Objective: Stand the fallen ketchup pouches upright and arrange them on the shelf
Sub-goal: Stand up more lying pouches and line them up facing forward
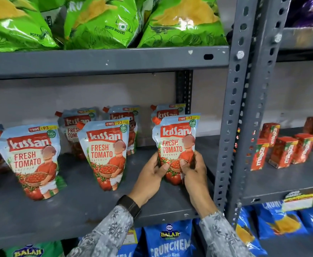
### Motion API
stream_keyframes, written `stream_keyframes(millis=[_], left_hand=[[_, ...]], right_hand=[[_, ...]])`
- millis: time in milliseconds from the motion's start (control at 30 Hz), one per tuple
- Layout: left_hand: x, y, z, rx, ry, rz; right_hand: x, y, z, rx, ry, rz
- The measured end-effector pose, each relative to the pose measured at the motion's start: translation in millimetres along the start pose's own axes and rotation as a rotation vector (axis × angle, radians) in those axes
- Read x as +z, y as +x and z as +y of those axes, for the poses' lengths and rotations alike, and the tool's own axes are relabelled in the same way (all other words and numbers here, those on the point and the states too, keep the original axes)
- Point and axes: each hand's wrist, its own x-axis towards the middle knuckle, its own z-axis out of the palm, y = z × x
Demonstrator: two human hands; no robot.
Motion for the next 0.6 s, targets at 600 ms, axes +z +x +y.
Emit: stream_keyframes(millis=[600], left_hand=[[-102.9,-80.4,4.3,0.075,0.198,0.340]], right_hand=[[8.7,-51.2,3.1,-0.225,-0.366,0.060]])
